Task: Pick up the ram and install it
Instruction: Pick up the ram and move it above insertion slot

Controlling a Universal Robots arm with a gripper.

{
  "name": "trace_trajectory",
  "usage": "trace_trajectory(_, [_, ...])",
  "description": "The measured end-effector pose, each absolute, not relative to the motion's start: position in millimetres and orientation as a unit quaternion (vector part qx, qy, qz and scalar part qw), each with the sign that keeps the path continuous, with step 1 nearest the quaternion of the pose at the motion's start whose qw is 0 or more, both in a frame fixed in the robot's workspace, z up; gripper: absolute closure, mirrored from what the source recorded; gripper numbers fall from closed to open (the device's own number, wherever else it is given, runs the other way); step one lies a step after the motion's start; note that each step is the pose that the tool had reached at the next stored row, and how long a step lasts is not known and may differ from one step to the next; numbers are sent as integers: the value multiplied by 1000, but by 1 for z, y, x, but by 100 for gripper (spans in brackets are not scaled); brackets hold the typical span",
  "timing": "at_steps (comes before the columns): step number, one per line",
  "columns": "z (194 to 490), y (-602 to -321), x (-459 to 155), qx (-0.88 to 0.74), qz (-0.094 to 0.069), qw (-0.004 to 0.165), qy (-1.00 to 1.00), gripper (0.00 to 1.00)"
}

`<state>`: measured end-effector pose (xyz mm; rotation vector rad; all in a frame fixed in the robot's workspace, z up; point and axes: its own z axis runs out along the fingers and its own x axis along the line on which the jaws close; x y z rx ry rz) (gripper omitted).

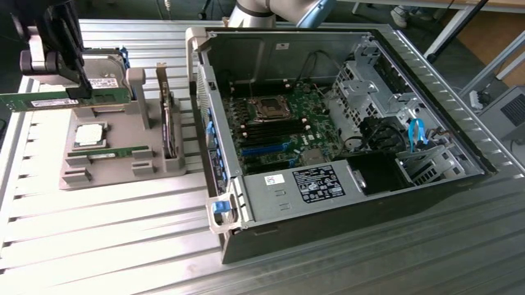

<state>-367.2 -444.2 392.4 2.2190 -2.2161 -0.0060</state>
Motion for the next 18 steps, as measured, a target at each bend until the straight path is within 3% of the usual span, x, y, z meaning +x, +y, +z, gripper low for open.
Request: trace_trajectory(18, [393, -444, -309, 707, 12, 17, -707, 89])
